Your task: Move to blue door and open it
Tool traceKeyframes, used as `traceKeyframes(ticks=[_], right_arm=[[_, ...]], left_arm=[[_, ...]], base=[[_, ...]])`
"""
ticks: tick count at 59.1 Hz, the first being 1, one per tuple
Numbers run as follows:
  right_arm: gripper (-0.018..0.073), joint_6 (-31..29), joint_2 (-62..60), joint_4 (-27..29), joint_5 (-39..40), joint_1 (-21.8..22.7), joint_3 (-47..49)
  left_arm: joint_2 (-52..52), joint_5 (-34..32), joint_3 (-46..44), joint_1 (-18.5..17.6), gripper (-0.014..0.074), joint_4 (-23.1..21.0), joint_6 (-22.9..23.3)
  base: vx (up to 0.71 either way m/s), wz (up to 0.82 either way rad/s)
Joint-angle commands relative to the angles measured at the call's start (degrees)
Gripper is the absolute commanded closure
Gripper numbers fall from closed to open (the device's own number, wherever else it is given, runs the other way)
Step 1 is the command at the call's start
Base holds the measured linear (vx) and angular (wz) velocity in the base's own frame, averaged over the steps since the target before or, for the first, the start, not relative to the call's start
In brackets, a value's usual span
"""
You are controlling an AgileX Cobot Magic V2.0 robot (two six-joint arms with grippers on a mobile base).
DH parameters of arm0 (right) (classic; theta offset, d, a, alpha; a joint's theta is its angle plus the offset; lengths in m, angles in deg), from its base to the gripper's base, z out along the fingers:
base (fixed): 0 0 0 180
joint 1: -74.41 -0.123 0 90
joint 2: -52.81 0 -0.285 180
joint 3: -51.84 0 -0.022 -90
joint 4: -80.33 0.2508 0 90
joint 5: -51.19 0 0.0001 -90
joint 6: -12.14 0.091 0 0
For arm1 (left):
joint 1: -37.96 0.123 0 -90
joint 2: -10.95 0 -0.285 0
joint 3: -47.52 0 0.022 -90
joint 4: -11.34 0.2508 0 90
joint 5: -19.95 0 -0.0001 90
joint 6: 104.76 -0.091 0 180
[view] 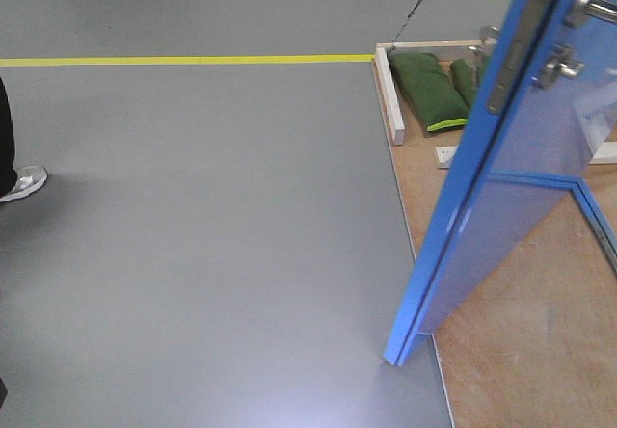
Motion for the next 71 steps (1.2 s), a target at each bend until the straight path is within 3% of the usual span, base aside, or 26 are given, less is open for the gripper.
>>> traceKeyframes(ticks=[1,71], right_arm=[[0.0554,-0.49,-2.01,2.04,0.14,0.28,1.8],[0.0554,-0.49,-2.01,2.04,-0.21,0.28,1.8]], left_arm=[[-0.85,-4.45,0.24,0.05,0.0526,0.0,0.18],[-0.85,-4.45,0.24,0.05,0.0526,0.0,0.18]], base=[[0.0,0.0],[0.01,0.01]])
